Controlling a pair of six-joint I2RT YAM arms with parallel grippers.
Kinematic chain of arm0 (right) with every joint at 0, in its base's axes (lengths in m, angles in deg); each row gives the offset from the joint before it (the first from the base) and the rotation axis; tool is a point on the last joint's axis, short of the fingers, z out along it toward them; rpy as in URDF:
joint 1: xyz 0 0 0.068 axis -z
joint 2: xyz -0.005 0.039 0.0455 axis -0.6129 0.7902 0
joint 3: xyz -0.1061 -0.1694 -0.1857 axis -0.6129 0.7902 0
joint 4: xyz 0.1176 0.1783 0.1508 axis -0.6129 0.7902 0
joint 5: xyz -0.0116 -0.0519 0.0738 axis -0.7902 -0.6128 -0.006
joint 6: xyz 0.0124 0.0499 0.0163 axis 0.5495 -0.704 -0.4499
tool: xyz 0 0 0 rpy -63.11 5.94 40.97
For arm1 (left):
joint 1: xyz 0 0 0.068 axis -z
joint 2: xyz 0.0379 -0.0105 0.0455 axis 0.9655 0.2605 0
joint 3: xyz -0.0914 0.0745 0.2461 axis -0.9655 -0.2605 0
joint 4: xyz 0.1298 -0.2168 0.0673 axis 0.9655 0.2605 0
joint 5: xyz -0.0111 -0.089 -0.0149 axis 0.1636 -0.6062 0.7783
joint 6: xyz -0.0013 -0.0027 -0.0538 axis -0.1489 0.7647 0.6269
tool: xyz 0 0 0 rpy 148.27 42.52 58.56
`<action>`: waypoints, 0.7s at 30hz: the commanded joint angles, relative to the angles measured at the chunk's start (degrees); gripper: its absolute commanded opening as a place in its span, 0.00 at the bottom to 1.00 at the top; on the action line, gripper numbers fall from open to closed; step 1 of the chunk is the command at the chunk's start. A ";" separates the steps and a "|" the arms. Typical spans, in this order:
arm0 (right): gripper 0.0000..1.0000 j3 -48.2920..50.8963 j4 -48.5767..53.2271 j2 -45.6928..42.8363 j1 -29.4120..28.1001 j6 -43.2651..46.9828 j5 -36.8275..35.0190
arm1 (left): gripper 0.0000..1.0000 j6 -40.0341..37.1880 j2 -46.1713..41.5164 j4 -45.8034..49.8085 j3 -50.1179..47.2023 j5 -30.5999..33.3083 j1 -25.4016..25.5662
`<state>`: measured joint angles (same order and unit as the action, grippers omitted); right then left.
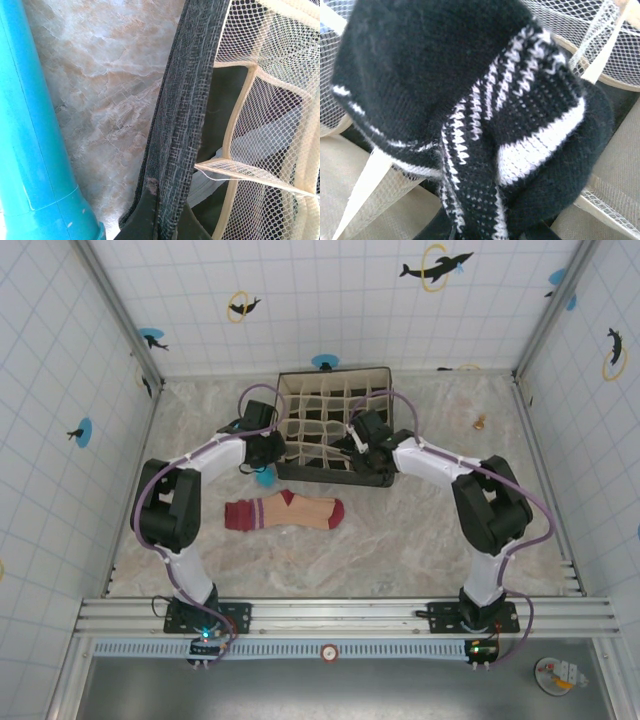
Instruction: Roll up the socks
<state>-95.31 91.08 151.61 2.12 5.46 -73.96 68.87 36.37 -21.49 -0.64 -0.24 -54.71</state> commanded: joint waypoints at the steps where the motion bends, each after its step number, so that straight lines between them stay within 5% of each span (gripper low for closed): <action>1: 0.00 2.28 7.78 6.32 -1.70 -4.44 -5.15 | 0.00 3.67 2.87 2.29 0.23 0.62 -0.76; 6: 0.03 -0.36 8.36 9.33 -3.24 -6.46 -10.84 | 0.00 3.83 2.88 2.33 0.48 -0.22 -0.78; 14: 0.40 -3.89 12.50 5.49 -1.88 -4.15 3.40 | 0.00 3.55 2.46 3.75 1.74 0.66 -0.77; 21: 0.53 -9.85 19.40 4.97 -0.63 -2.18 5.59 | 0.00 3.39 2.41 4.19 2.34 0.52 -0.68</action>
<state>-103.74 100.81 154.93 1.87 1.96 -72.15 68.85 37.00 -20.07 0.74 0.02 -54.98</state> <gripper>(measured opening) 0.524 0.057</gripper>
